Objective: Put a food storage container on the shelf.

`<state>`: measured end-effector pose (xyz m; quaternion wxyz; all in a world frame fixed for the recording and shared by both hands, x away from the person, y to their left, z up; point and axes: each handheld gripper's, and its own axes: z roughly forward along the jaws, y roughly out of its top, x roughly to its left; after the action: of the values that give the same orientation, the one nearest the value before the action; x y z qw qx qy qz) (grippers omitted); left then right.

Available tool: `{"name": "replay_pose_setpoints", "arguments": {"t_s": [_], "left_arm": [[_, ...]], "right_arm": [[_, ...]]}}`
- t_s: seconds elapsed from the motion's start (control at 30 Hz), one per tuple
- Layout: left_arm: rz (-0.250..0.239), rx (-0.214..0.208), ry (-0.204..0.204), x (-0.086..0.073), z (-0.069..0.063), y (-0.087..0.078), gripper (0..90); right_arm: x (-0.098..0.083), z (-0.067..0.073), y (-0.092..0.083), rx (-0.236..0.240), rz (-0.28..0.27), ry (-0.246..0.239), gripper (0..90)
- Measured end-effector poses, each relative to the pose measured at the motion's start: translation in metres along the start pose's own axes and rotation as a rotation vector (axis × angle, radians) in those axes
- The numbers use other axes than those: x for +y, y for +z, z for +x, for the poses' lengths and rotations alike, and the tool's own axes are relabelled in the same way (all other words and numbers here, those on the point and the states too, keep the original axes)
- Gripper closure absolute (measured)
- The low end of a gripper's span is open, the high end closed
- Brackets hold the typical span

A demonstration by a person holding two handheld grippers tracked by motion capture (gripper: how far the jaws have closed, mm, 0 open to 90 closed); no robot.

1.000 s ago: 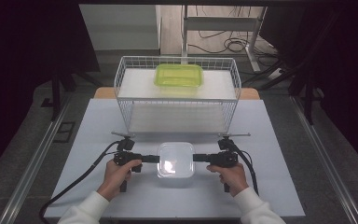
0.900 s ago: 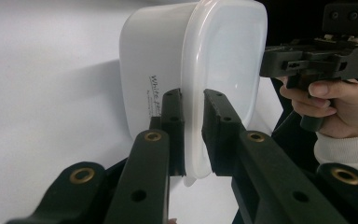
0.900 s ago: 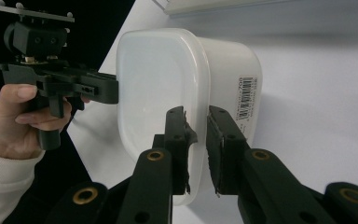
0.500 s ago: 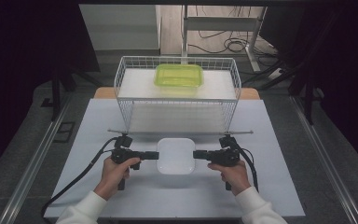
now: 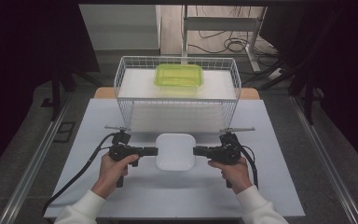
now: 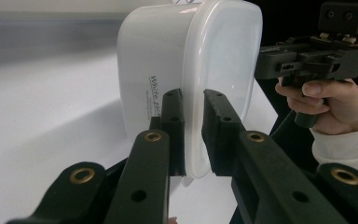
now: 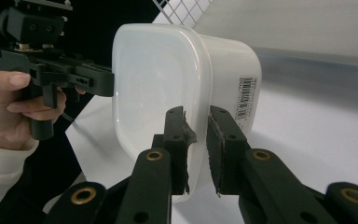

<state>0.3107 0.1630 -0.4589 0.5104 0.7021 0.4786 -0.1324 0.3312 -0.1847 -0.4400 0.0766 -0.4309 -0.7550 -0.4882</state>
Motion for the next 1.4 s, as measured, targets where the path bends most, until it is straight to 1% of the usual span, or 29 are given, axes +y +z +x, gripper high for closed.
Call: {"name": "replay_pose_setpoints", "arguments": {"t_s": [0.1, 0.2, 0.23, 0.3, 0.37, 0.4, 0.47, 0.57, 0.77, 1.03, 1.2, 1.4], "left_arm": [[-0.007, 0.0, 0.004, 0.002, -0.001, -0.002, 79.1], [-0.012, 0.013, 0.023, 0.004, -0.005, -0.004, 79.1], [-0.015, 0.015, 0.027, 0.005, -0.006, -0.005, 79.1], [-0.018, 0.008, 0.028, 0.007, -0.009, -0.007, 79.0], [-0.026, -0.003, 0.04, 0.011, -0.011, -0.011, 79.0], [-0.034, -0.008, 0.043, 0.013, -0.013, -0.013, 79.0], [-0.043, -0.005, 0.057, 0.016, -0.015, -0.015, 79.1], [-0.051, -0.002, 0.064, 0.02, -0.018, -0.017, 79.1], [-0.071, -0.005, 0.069, 0.027, -0.022, -0.019, 79.2], [-0.1, -0.003, 0.095, 0.042, -0.035, -0.029, 79.3], [-0.123, -0.008, 0.099, 0.051, -0.042, -0.035, 79.4], [-0.14, -0.004, 0.115, 0.062, -0.049, -0.042, 79.3]], "right_arm": [[0.002, 0.003, -0.002, 0.002, -0.008, -0.007, 77.6], [0.004, 0.006, -0.003, -0.002, -0.014, -0.03, 77.5], [0.005, 0.007, -0.004, -0.004, -0.012, -0.031, 77.5], [0.007, 0.008, -0.005, -0.006, -0.017, -0.042, 77.5], [0.009, 0.01, -0.006, -0.011, -0.026, -0.063, 77.4], [0.01, 0.01, -0.007, -0.005, -0.034, -0.068, 77.4], [0.014, 0.013, -0.01, 0.001, -0.045, -0.076, 77.4], [0.02, 0.016, -0.012, 0.001, -0.054, -0.091, 77.4], [0.03, 0.02, -0.018, 0.003, -0.064, -0.094, 77.4], [0.048, 0.032, -0.028, 0.006, -0.087, -0.119, 77.5], [0.061, 0.038, -0.034, 0.012, -0.103, -0.131, 77.5], [0.073, 0.045, -0.039, 0.011, -0.117, -0.154, 77.6]]}}
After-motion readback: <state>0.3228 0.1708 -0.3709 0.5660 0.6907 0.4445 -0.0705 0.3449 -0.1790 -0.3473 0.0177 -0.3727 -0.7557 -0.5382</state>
